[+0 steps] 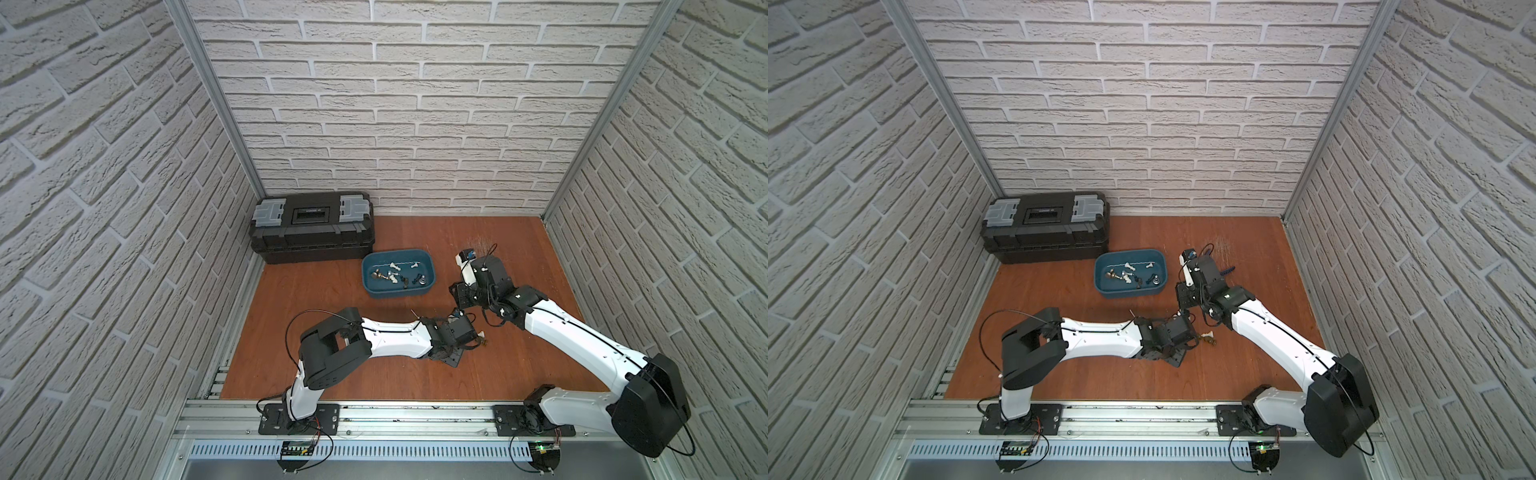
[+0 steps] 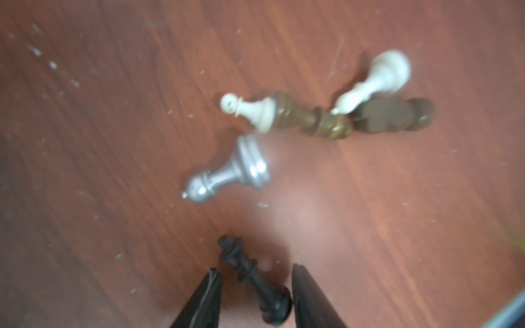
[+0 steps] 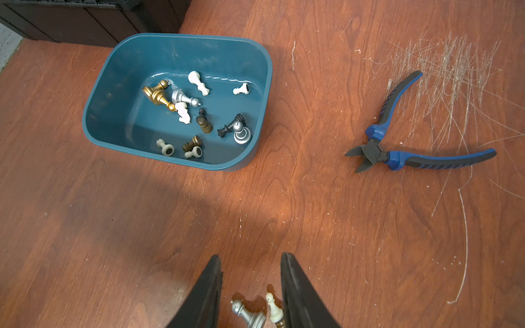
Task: Put the chess pieces into the storage box
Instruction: Pick up the chess piece at the center of the board.
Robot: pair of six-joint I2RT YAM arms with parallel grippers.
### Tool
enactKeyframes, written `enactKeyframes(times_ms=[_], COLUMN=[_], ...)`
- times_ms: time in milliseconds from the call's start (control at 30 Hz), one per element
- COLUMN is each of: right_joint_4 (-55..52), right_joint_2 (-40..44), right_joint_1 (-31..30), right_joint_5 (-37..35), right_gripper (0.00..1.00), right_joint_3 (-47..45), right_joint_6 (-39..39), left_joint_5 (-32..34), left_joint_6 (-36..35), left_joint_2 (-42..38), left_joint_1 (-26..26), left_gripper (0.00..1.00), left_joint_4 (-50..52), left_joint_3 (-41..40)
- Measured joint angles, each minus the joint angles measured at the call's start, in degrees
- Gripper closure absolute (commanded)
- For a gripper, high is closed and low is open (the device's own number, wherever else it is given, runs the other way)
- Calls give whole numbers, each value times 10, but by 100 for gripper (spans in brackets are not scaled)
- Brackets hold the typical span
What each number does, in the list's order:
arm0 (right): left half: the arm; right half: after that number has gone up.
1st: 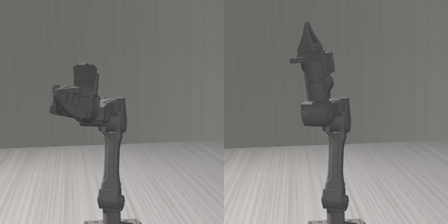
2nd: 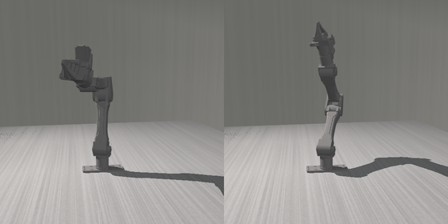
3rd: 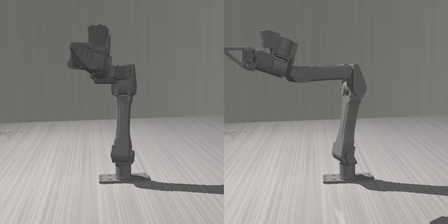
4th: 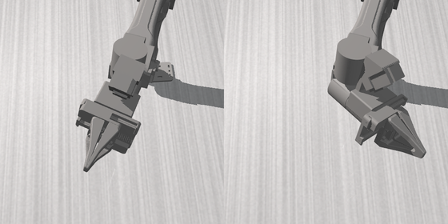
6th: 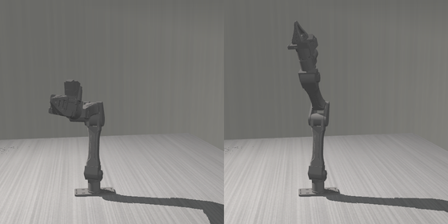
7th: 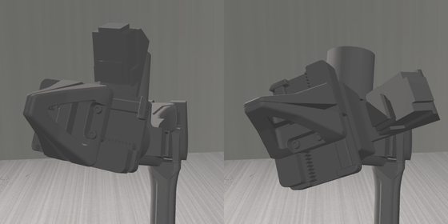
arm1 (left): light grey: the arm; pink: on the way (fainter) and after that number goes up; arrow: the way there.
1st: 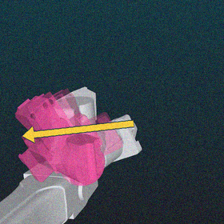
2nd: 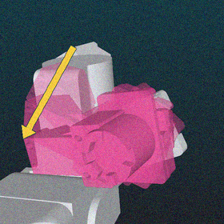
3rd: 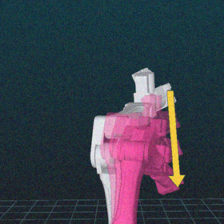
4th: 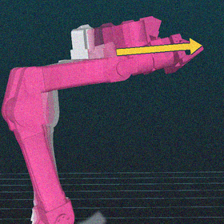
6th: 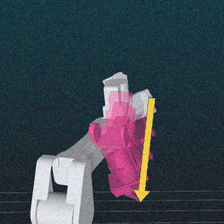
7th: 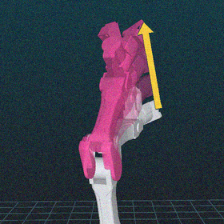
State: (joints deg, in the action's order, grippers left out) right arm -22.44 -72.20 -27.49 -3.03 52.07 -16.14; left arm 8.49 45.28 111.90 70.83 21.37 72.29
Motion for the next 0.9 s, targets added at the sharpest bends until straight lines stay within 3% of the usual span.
enactKeyframes(times_ms=[167,633,900], right_joint_4=[2,8,8], right_joint_2=[0,0,0], right_joint_1=[0,1,1], right_joint_5=[3,12,16], right_gripper=[61,61,61], right_joint_3=[0,-2,-2], right_joint_6=[1,1,0], left_joint_5=[22,47,56], left_joint_6=[0,-5,-7], left_joint_2=[-1,-17,-71], left_joint_1=[1,3,-17], left_gripper=[60,92,92], left_joint_4=[21,80,86], left_joint_3=[0,-10,-55])
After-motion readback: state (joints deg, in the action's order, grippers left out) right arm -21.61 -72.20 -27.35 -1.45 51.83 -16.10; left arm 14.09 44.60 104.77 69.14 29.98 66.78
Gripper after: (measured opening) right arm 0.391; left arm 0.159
